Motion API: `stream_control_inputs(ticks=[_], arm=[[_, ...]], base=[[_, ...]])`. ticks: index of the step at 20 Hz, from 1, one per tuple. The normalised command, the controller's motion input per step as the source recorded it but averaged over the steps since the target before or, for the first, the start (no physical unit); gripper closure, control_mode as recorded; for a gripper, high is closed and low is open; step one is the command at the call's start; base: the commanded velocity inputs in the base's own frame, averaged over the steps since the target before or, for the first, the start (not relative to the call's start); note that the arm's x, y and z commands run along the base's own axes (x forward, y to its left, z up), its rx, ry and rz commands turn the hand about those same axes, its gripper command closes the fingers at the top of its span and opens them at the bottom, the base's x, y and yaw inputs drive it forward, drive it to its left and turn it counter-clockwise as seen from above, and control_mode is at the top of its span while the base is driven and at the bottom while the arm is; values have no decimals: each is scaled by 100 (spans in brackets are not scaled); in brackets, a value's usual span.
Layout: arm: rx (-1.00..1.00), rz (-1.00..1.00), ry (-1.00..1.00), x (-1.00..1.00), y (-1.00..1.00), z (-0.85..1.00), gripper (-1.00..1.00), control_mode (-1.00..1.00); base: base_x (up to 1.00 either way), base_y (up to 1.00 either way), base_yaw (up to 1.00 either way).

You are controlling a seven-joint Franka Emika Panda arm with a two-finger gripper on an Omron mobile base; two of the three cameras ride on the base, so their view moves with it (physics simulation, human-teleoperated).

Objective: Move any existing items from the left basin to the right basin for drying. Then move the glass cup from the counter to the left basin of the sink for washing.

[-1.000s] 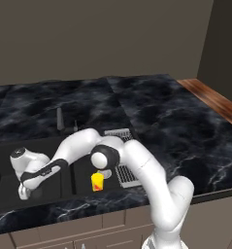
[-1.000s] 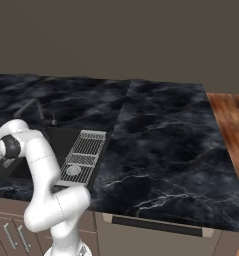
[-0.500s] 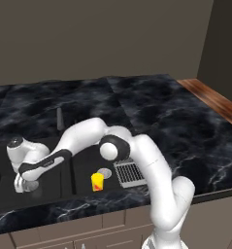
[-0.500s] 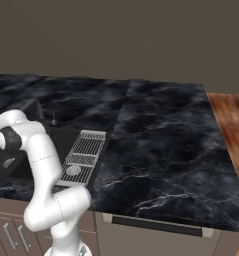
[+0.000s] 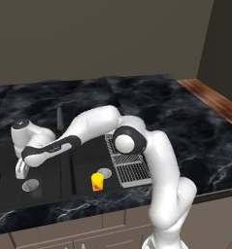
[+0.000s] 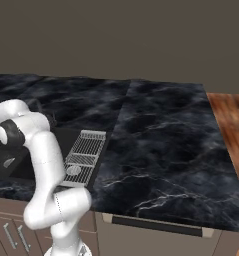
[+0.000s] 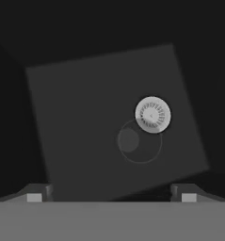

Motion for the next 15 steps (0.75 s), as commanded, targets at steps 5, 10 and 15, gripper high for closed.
stream_control_inputs(ticks=[5, 10, 15], arm=[[10, -2, 0, -5, -46, 59, -100, -100], [11, 0, 0, 0, -58, 42, -100, -100], [11, 0, 0, -3, -66, 25, -100, -100]], base=[[0, 0, 0], [0, 0, 0], [0, 0, 0]])
